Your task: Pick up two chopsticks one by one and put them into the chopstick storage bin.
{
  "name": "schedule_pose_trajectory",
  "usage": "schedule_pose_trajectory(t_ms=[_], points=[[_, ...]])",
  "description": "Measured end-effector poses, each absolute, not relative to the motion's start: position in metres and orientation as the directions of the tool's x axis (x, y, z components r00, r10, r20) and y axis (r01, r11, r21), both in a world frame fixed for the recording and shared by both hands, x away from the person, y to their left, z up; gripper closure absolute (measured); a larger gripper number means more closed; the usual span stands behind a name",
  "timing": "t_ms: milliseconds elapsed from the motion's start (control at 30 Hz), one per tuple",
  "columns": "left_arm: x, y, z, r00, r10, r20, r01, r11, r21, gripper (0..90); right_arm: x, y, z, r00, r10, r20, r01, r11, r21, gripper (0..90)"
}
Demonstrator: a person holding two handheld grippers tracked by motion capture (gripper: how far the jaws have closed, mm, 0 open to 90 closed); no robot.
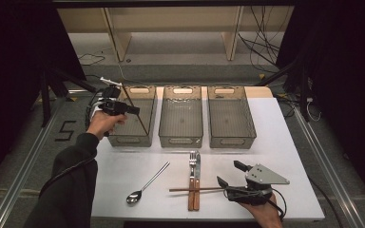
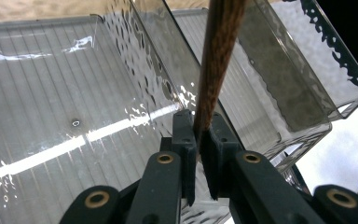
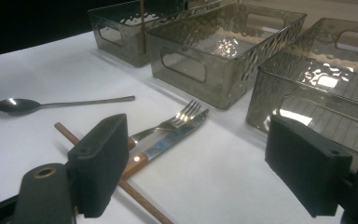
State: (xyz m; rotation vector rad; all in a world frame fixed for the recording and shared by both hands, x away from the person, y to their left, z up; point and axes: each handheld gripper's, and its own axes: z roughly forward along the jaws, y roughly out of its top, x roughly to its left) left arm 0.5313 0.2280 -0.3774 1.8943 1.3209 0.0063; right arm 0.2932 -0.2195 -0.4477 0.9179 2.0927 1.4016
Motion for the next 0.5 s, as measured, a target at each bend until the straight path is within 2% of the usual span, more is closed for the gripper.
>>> schedule_pose_trajectory(t_ms=[500], points=[[0.5323,0.2219,-0.3861,0.459,0.784,-0.417,0.796,-0.155,0.585,83.5,0.2933,-0.2190,-0.4479,-0.676,0.737,-0.008,0.277,0.264,0.924,22.5]])
